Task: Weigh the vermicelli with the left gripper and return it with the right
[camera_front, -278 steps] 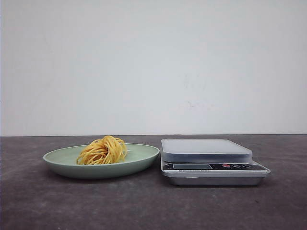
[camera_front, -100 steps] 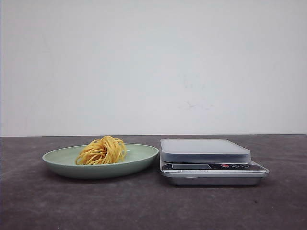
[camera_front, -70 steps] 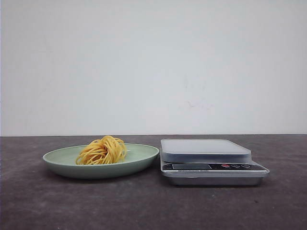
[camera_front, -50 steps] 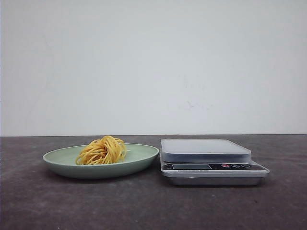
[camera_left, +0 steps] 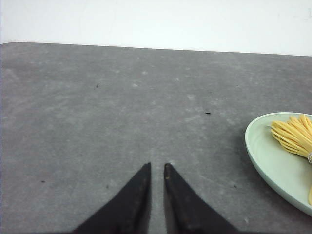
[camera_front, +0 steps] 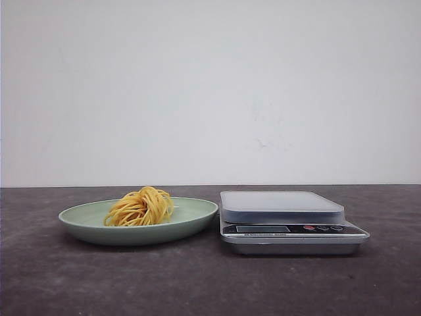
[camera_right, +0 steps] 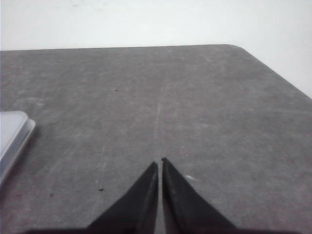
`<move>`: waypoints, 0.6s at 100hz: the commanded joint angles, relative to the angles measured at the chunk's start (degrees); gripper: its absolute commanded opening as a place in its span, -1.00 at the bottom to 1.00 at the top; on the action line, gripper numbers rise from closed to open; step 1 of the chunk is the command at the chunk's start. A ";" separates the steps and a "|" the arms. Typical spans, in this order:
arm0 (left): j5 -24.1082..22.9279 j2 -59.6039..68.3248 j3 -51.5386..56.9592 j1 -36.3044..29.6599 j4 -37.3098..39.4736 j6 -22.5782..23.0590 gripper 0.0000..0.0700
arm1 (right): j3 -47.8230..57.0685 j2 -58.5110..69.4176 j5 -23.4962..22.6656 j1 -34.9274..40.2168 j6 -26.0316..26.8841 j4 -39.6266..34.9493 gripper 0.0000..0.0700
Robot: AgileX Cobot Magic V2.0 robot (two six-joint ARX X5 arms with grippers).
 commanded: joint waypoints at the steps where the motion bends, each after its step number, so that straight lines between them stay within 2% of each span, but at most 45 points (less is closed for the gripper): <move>1: 0.13 -0.11 -1.03 -0.02 -0.28 0.17 -0.97 | -0.52 -0.13 -0.24 -0.09 -1.86 0.31 -0.98; 60: 0.13 -0.11 -1.03 -0.02 -0.28 0.17 -0.97 | -0.52 -0.13 -0.37 -0.02 -2.21 1.77 -0.98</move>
